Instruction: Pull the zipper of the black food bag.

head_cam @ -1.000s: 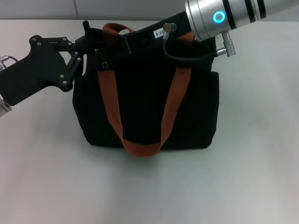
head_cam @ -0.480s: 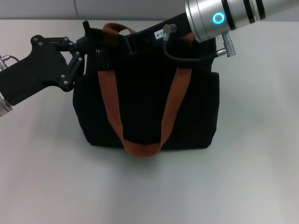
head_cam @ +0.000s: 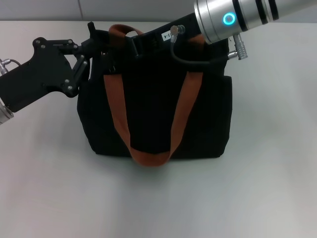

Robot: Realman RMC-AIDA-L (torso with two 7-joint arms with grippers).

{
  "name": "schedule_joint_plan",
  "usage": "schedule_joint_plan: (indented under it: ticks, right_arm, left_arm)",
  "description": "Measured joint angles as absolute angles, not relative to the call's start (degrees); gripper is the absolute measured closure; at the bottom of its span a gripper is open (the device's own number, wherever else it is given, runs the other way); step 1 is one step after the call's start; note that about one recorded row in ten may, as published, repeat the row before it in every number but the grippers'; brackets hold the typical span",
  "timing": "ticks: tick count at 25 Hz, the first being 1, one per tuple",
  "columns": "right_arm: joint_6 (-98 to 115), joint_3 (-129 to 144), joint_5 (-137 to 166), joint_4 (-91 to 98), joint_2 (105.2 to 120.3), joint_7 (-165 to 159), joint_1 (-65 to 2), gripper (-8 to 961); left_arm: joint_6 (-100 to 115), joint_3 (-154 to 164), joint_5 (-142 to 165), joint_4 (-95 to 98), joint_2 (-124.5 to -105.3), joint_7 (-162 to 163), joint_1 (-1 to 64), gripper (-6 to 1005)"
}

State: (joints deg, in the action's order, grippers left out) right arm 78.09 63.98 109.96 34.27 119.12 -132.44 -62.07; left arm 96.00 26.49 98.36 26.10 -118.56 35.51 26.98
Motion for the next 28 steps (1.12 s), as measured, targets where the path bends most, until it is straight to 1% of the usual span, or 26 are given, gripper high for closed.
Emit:
schedule_joint_plan:
  ticks: [9,15,26,28]
  right_arm:
    - [77.4,64.9,110.0,34.4,119.31,-132.3,-62.2,855]
    - [77.4,64.9,109.7,34.4,119.35,-132.2,-62.1,873]
    - [76.9,65.3,109.8,34.3,119.5,-132.3,-62.5,852]
    - [76.6,66.2,109.8,34.4,119.51,-132.3,-62.5,868]
  left_arm:
    - [96.7,26.4,98.4,26.1,-118.57,35.5,27.0,970]
    - [97.1,26.4,98.3,26.1,-118.56,35.5,27.0,970]
    - [97.3,26.6,98.3,26.1,-118.56,35.5,27.1,970]
    - [97.3,26.6,98.3,26.1,-118.56,35.5,27.1,970]
